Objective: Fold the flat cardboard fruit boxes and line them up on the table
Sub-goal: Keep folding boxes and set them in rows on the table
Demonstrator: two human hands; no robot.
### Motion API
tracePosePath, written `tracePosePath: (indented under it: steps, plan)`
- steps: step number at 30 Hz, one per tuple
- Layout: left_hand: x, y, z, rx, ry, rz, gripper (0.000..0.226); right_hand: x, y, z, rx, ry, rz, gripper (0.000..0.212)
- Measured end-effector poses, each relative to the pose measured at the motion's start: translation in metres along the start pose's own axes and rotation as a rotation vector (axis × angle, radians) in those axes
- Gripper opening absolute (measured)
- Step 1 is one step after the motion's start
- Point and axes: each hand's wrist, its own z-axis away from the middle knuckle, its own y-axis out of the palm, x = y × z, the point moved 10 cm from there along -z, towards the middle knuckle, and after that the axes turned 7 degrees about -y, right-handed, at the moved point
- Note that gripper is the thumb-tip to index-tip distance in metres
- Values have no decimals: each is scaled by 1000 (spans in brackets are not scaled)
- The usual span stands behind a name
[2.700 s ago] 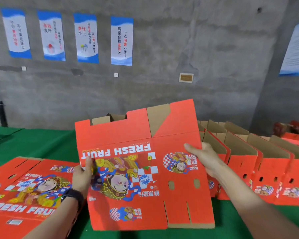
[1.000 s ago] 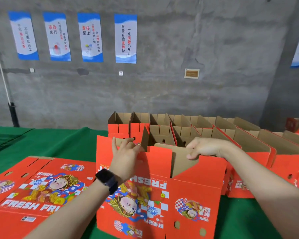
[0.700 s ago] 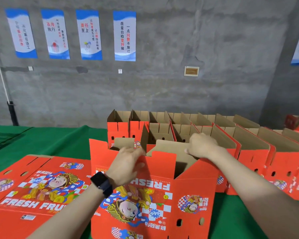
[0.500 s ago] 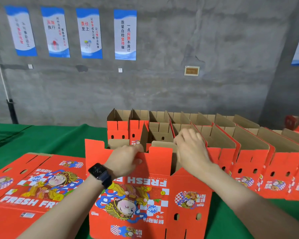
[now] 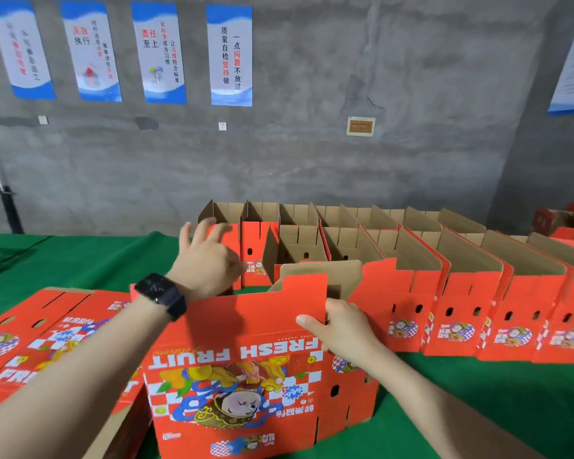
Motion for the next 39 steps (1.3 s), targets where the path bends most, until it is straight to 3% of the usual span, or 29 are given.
tracePosePath:
  steps: [3,5,9,11,14,20,24,29,32,36,39]
  plan:
    - [8,25,1,478,7,225,13,2,-2,0,-59,-17,27,35]
    - [2,30,9,591,65,271,31,-2,-3,2,-70,-2,-1,33]
    - [-5,24,3,451,127,235,44,-11,-15,11,-118,33,-62,42]
    - [5,20,-5,375,82,220,40,-9,-31,20,-206,1,-82,56]
    - [34,17,-17,303,-43,202,27,-20,-54,35,-294,-1,-102,60]
    - [90,30,-21,284,-381,276,12,-51,-80,63,-366,135,-282,49]
    - [101,36,-18,267,-481,352,15,-57,-96,76,-398,179,-333,23]
    - [100,51,-10,290,-542,491,18,-67,-83,78,-311,248,-271,13]
    - [92,63,5,349,-543,642,18,-79,-68,80,-284,302,-219,19]
    - [91,66,24,377,-592,980,59,-87,-63,76,-322,316,-215,24]
    - [90,53,47,120,-651,1151,93,-88,-59,71,-343,321,-200,23]
